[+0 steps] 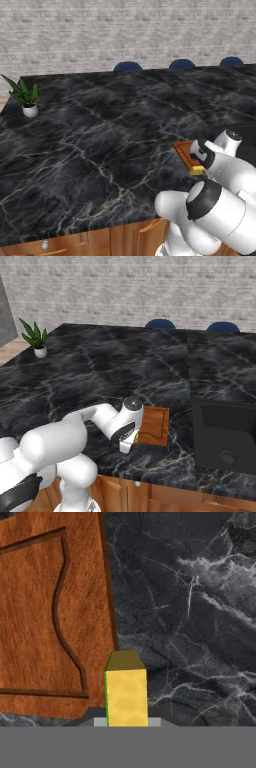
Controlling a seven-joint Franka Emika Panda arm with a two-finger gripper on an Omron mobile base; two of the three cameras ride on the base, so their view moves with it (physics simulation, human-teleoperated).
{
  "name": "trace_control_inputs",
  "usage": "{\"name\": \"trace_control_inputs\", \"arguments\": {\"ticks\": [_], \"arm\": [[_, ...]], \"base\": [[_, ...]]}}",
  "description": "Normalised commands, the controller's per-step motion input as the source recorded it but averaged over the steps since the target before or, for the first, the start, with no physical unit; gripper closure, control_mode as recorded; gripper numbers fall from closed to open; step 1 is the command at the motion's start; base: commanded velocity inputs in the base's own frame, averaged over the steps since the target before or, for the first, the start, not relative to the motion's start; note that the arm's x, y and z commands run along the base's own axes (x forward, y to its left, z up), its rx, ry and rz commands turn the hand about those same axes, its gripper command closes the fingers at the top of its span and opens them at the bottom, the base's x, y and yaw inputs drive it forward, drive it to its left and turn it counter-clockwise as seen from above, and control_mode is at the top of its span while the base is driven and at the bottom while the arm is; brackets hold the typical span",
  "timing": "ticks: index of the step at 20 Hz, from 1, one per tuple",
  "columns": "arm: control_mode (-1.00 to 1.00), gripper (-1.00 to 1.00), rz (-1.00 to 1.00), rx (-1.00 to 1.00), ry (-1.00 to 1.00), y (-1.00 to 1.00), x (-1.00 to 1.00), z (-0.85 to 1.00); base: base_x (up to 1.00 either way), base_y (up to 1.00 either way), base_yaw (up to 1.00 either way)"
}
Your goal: Pick up the sponge from the counter and clean the cutting board by briefly scrubbing or pressing down on the cutting board. Once finished, release the sponge.
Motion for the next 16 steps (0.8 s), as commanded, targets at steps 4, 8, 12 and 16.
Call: {"name": "trace_control_inputs", "arguments": {"ticks": [4, 8, 12, 16], "arm": [[-1.0, 1.0, 0.0, 0.0, -0.02, 0.44, 0.48, 0.58], [-1.0, 1.0, 0.0, 0.0, 0.0, 0.51, 0.48, 0.37], [-1.0, 1.0, 0.0, 0.0, 0.08, 0.6, 0.43, 0.02], [-1.0, 1.0, 0.0, 0.0, 0.05, 0.45, 0.5, 0.0]], "base": [[0.0, 0.0, 0.0], [0.0, 0.0, 0.0], [0.0, 0.0, 0.0], [0.0, 0.0, 0.0]]}}
